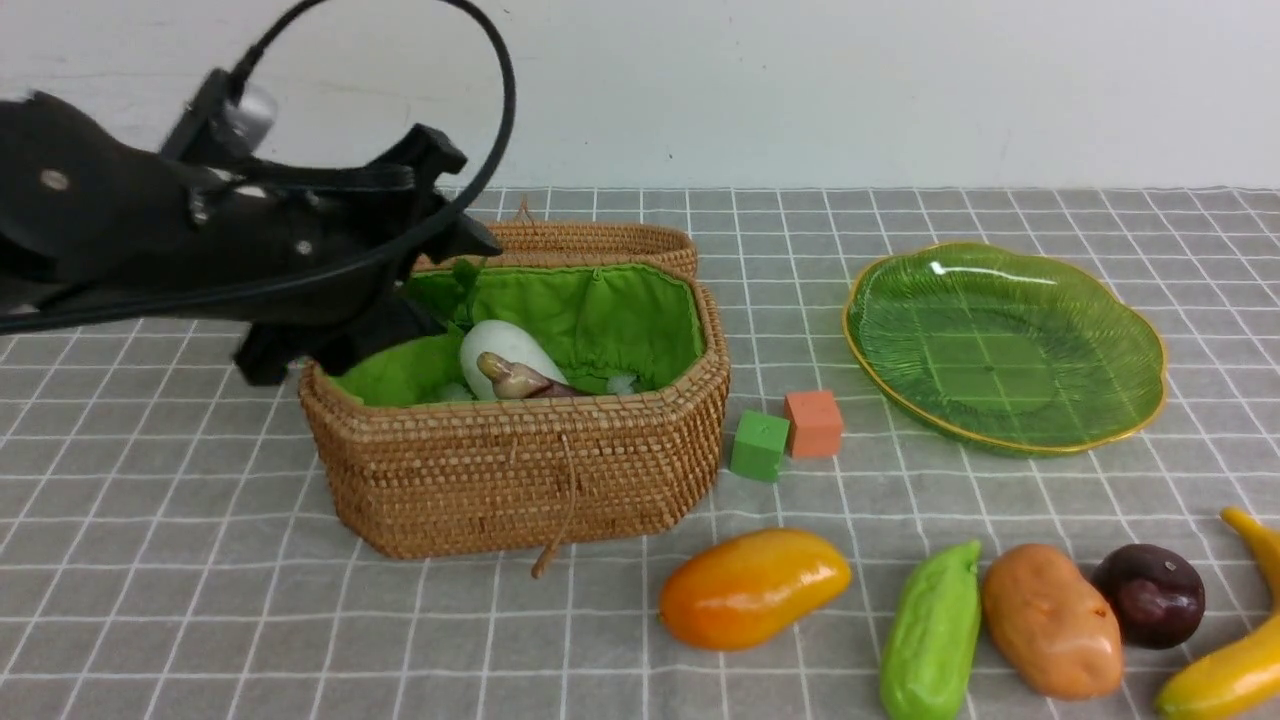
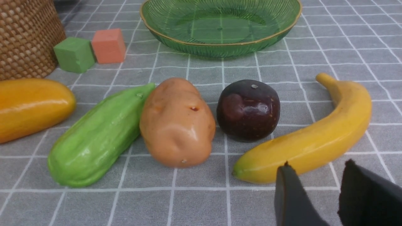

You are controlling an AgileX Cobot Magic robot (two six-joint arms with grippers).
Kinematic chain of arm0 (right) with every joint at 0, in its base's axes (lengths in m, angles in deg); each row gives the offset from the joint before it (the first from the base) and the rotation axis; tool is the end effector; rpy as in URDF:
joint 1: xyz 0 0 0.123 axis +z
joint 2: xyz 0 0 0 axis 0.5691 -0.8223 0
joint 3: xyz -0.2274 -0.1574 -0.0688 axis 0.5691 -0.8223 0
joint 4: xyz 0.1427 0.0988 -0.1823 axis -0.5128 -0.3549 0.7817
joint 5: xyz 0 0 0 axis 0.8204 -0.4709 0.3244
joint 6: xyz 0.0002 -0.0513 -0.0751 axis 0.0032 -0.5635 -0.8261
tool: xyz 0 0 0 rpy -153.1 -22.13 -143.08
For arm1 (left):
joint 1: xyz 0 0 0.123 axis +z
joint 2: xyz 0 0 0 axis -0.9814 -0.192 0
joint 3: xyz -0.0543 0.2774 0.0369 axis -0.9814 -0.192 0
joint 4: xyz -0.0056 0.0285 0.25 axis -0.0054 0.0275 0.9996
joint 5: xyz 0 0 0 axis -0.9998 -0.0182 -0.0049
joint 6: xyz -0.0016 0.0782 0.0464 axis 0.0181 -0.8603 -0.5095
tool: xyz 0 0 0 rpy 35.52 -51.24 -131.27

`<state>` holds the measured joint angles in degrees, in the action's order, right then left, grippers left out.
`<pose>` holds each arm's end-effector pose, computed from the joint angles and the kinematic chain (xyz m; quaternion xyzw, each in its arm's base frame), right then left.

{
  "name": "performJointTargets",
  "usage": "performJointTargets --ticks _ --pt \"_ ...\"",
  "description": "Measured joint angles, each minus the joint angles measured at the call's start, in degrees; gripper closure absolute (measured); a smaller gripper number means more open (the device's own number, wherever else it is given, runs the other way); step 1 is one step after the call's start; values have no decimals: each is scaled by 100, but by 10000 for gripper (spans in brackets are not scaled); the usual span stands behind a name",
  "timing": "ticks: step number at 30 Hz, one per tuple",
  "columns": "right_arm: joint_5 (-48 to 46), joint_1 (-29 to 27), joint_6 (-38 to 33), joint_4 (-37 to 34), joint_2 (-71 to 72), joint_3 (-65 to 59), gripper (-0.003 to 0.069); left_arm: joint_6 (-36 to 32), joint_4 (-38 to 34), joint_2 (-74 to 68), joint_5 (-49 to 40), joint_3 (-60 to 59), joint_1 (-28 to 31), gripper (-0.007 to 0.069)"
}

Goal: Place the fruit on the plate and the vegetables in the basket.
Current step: Use the right arm to grab a potato and put it into the left basket

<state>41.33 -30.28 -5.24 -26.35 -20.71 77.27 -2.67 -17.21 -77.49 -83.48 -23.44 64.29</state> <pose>0.0518 0.0011 0.1743 0.0002 0.8032 0.0255 0.5952 0.2866 -0.0936 0.3401 -0.1963 0.8513 -0.3200 0.3666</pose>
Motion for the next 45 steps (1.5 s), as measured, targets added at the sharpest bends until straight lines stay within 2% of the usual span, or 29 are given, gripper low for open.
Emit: performJointTargets --ticks 3,5,6,7,9,10,11,12,15,18,24,31,45 --pt "0 0 0 0 0 0 417 -588 285 561 -614 0 200 207" --pt "0 0 0 0 0 0 417 -1007 686 1339 -1437 13 458 309" --pt "0 0 0 0 0 0 417 -1007 686 1400 -1437 13 476 309" --pt "0 0 0 0 0 0 417 -1095 963 1825 -1920 20 565 389" --pt "0 0 0 0 0 0 417 -1165 1475 2488 -2477 -14 592 498" --pt "0 0 0 0 0 0 417 -1178 1515 2488 -2525 -25 592 509" --pt "0 0 0 0 0 0 417 -1268 1776 3027 -2901 -169 592 603" --pt "0 0 0 0 0 0 417 -1347 1900 3268 -3028 -281 592 630" --pt "0 0 0 0 0 0 417 -1624 2115 4143 -3170 -964 592 638" --pt "0 0 0 0 0 0 417 -1741 2186 4780 -2895 -1814 592 638" --pt "0 0 0 0 0 0 417 -1754 2211 5352 -2568 -2919 592 638" --pt "0 0 0 0 0 0 417 -1754 2217 5366 -2603 -3339 592 638" --pt "0 0 0 0 0 0 417 -1759 2270 5690 -2614 -3381 645 638"
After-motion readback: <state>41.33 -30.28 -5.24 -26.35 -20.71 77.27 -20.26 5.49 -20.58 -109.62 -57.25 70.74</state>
